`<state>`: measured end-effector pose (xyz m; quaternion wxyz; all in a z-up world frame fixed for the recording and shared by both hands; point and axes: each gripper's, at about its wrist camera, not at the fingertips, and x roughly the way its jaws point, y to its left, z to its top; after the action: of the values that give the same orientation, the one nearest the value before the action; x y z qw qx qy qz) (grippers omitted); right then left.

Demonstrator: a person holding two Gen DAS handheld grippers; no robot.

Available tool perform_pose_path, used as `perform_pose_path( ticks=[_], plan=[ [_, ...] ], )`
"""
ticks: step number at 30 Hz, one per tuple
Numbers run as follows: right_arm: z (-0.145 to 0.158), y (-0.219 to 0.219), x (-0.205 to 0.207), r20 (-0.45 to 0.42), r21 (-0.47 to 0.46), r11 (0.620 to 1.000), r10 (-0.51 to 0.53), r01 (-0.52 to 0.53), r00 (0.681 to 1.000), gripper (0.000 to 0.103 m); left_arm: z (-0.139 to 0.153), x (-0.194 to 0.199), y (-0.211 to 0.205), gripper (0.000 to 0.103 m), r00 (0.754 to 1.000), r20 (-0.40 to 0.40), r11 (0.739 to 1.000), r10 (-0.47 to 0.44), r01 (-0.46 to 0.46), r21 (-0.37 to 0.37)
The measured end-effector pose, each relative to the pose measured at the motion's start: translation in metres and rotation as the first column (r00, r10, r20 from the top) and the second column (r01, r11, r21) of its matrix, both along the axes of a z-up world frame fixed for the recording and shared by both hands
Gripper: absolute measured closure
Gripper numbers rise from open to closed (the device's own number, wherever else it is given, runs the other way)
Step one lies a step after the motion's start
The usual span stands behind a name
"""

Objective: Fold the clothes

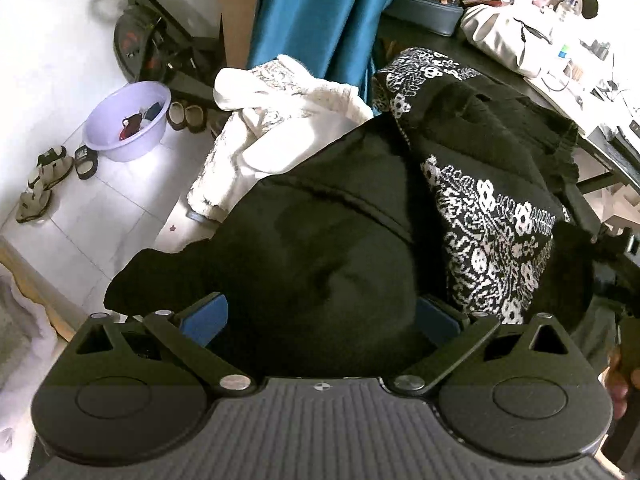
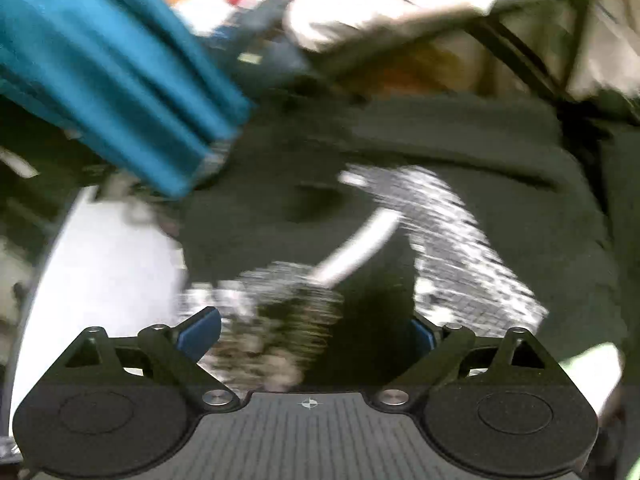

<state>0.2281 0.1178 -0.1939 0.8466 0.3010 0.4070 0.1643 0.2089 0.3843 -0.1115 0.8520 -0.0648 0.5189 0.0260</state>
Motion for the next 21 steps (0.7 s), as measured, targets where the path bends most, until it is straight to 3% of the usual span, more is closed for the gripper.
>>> perform_pose_path(
  ticks=[3,5,6,7,9,16,21],
  plan=[
    [0.000,0.008,0.013,-0.017,-0.032,0.999,0.016,-0.016,1.000,0.012,-0.005,-0.004,0.007,0.001,0.999,-0.030,1.000,0.018,-0.017,0.014],
    [-0.004,0.010,0.024,-0.063,-0.068,0.997,0.018,-0.023,0.998,0.018,-0.007,-0.007,0.014,0.001,0.998,-0.047,0.999,0.041,-0.040,0.018],
    [-0.007,0.010,0.028,-0.077,-0.088,0.996,0.011,-0.018,0.997,0.033,-0.007,-0.009,0.018,0.001,0.997,-0.051,0.998,0.055,-0.054,0.020],
    [-0.007,0.011,0.034,-0.085,-0.102,0.995,0.001,-0.010,0.996,0.061,-0.007,-0.010,0.021,0.001,0.996,-0.053,0.997,0.068,-0.067,0.024],
    [-0.005,0.006,0.036,-0.094,-0.071,0.997,0.002,-0.008,0.996,0.089,-0.006,-0.009,0.025,0.001,0.995,-0.056,0.996,0.086,-0.084,0.031],
    [0.027,-0.034,-0.015,-0.018,0.030,0.998,0.056,-0.055,0.998,0.096,-0.002,0.018,0.014,0.001,0.997,-0.066,0.999,0.045,-0.044,0.016],
    [0.007,-0.098,-0.076,-0.121,0.026,0.998,-0.053,0.057,0.991,0.097,-0.001,0.057,-0.011,0.001,0.999,-0.053,1.000,-0.006,0.005,-0.021]
  ],
)
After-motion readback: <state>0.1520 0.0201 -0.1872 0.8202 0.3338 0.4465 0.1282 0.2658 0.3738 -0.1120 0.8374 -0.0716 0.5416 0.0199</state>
